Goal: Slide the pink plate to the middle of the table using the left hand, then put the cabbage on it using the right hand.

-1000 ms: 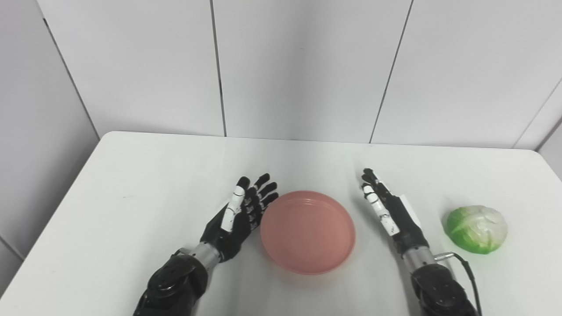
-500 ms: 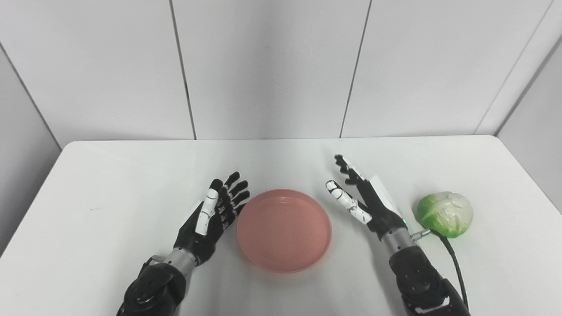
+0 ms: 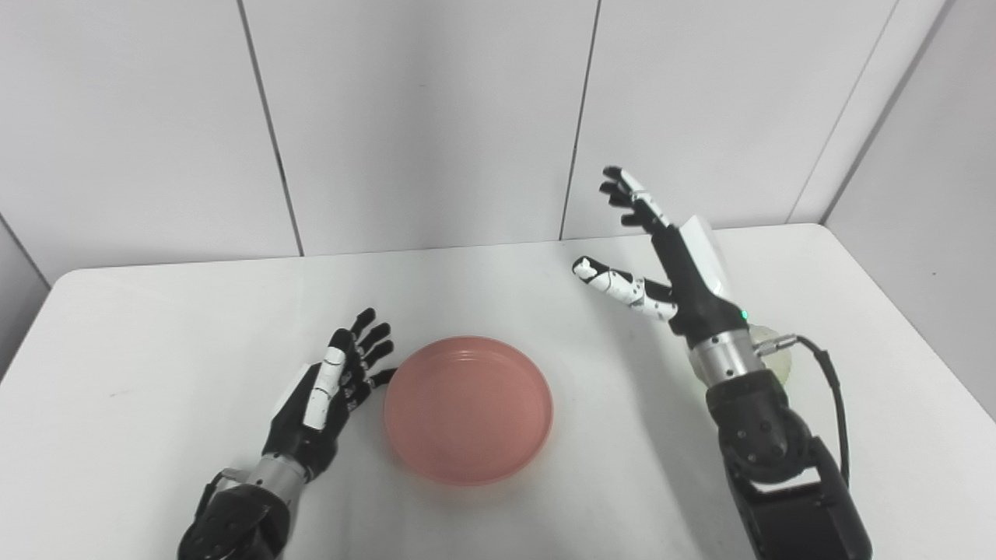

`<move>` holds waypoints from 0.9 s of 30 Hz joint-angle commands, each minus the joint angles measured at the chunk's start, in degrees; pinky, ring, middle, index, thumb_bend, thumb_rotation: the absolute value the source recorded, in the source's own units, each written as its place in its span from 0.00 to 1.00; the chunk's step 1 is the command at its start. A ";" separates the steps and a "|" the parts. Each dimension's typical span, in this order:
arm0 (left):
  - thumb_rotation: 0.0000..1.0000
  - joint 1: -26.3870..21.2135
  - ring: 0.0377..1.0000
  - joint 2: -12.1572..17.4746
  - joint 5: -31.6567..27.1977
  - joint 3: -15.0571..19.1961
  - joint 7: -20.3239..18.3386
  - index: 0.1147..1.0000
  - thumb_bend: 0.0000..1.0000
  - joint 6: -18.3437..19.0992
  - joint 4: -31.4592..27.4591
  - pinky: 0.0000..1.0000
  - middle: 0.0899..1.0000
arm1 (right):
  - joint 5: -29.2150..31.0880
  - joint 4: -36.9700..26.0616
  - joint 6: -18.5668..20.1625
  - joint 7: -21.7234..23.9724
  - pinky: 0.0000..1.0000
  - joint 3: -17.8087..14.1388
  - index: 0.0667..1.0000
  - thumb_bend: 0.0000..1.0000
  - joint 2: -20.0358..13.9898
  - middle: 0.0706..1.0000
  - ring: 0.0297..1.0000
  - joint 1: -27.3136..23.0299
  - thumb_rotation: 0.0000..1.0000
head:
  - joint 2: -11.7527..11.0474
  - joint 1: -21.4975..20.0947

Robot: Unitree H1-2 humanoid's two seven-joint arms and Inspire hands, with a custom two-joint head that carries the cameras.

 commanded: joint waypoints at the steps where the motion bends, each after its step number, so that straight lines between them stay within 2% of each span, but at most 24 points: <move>1: 1.00 1.13 0.95 1.84 1.46 0.24 0.16 0.97 0.80 1.20 3.10 0.97 0.96 | -0.92 -3.20 1.75 0.61 0.79 -1.78 0.90 0.95 -2.84 0.87 0.86 -1.74 0.81 | 0.10 -0.58; 7: 1.00 0.83 0.93 2.79 1.01 0.27 -0.49 0.96 0.78 -0.26 4.43 0.95 0.95 | 0.59 -2.36 1.89 0.64 0.79 -5.71 0.90 0.97 -6.18 0.88 0.87 -0.08 0.77 | 0.04 -2.62; 12: 1.00 0.80 0.93 4.02 1.39 0.23 -1.36 0.96 0.79 -2.00 5.76 0.96 0.95 | -0.95 -0.49 4.19 1.76 0.83 -9.31 0.92 0.99 -11.09 0.91 0.90 2.71 0.77 | -0.31 -4.71; 17: 1.00 0.36 0.94 4.94 0.53 0.81 -3.00 0.97 0.80 -4.07 8.23 0.96 0.96 | -2.09 0.17 7.81 2.09 0.79 -12.12 0.92 1.00 -14.12 0.91 0.88 5.95 0.75 | -0.46 -6.55; 21: 0.97 -0.08 0.93 5.58 0.05 1.19 -3.85 0.96 0.83 -5.80 9.99 0.92 0.95 | -2.87 0.57 9.89 2.55 0.78 -13.40 0.93 1.00 -16.04 0.91 0.87 8.31 0.69 | -0.45 -7.84; 27: 0.94 -0.58 0.91 6.05 -0.12 1.71 -4.51 0.94 0.83 -7.94 12.48 0.90 0.93 | -3.63 0.91 12.98 4.10 0.78 -13.51 0.94 1.00 -17.86 0.91 0.88 10.60 0.70 | -0.60 -8.52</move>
